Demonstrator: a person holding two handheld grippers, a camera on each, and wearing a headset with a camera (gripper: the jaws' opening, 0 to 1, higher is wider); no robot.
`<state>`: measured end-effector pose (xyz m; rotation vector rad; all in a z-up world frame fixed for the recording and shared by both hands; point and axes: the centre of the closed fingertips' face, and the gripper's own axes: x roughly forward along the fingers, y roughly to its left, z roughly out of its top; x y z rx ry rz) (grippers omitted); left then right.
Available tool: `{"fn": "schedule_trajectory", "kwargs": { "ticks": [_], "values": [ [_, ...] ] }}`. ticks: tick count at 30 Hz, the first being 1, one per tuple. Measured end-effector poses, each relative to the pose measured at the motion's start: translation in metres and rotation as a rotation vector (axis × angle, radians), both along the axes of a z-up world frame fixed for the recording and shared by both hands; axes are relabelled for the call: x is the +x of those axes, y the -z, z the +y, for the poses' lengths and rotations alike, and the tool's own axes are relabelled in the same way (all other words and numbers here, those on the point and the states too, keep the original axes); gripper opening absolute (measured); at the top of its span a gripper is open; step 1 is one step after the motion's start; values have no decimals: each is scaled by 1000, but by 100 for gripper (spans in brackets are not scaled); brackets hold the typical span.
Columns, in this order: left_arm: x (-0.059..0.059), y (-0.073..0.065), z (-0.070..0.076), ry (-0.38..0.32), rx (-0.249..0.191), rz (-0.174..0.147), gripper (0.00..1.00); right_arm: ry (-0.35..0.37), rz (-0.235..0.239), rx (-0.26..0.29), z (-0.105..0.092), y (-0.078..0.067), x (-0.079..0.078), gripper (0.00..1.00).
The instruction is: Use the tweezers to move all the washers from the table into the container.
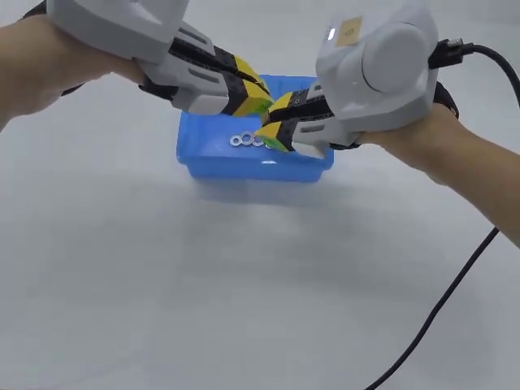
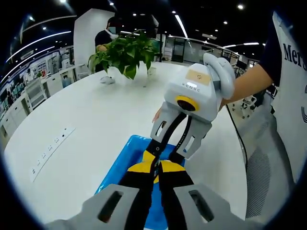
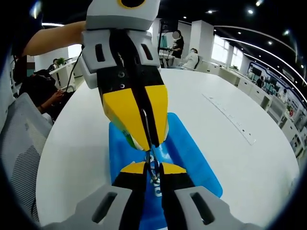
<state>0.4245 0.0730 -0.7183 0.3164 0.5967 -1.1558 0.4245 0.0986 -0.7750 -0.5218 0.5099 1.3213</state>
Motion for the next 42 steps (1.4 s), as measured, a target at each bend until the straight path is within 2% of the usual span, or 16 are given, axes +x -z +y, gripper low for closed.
{"fn": "schedule_trajectory", "kwargs": {
  "ticks": [11,16,28,31,34,42],
  "values": [
    [-2,0,1,1,13,-5,7,1,18,-1,0,0,-2,13],
    [-4,-2,1,16,28,-29,6,-7,9,0,1,-2,-4,13],
    [-8,-17,2,33,15,-74,6,10,4,16,-5,-13,-5,13],
    [-12,-19,3,45,28,-85,6,23,17,27,-8,-16,-7,14],
    [-16,-23,3,55,23,-96,6,27,24,41,-9,-21,-10,14],
    [-24,-33,-1,87,13,-125,6,10,15,47,-6,-30,-18,14]
  ]
}}
